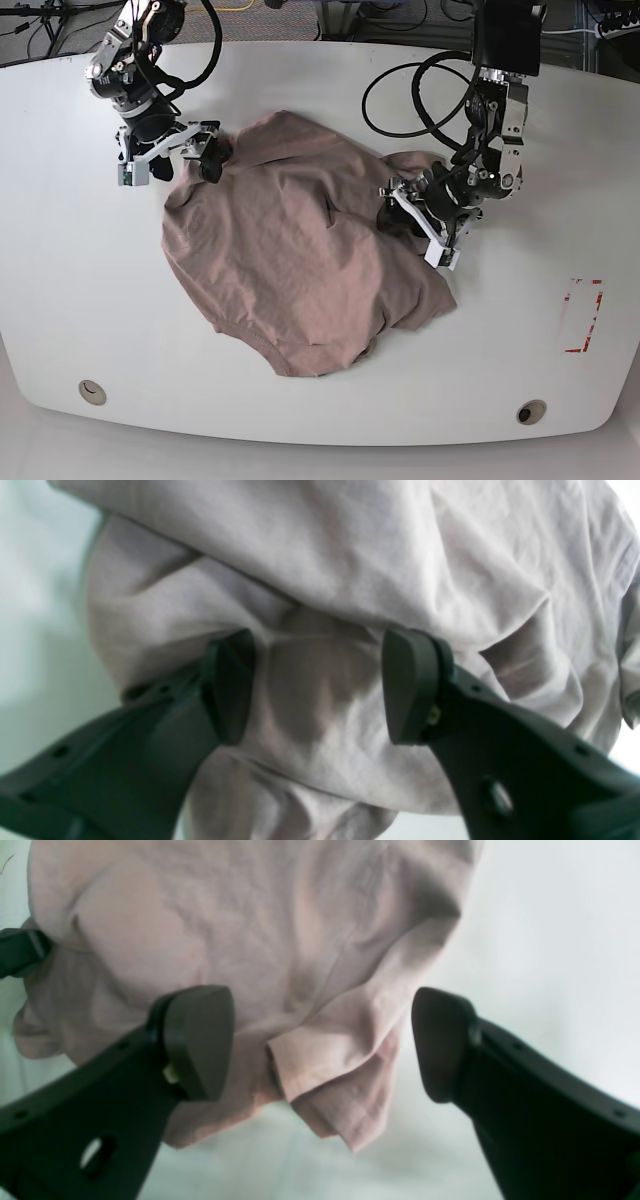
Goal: Fold the T-shirt properly
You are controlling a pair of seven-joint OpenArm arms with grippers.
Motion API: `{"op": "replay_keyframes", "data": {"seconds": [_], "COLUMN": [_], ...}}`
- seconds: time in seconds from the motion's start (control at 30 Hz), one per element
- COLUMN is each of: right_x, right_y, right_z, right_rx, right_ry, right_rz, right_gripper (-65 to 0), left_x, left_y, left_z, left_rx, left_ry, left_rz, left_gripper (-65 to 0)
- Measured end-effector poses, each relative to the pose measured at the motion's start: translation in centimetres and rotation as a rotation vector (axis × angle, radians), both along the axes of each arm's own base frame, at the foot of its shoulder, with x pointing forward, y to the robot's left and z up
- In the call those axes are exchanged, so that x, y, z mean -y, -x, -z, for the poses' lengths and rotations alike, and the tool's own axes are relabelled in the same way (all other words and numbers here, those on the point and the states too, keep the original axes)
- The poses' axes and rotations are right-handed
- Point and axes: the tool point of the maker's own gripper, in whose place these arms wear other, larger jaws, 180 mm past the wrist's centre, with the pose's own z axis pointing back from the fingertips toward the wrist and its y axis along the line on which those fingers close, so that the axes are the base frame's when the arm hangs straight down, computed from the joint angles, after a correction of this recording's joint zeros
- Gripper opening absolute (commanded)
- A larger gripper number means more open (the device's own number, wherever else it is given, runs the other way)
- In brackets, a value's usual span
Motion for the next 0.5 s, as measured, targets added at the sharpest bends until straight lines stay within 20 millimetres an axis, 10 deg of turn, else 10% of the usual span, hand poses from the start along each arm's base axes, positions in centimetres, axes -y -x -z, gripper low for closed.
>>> {"op": "replay_keyframes", "data": {"seconds": [0.3, 0.5], "right_x": [-0.1, 0.1], "right_y": [0.0, -0.1], "right_z": [0.0, -0.1], "right_rx": [0.0, 0.004], "right_ry": [-0.001, 0.001], "right_rz": [-0.003, 0.003], "right_gripper": [-12.8, -12.8], "left_x": [-0.3, -1.0], "left_y": [0.0, 0.0], "left_z": [0.0, 0.0], "left_rx": [0.008, 0.013], "left_ry": [-0.007, -0.024], "left_rz": [0.0, 0.004], "left_gripper": [-62.3, -63.6]}}
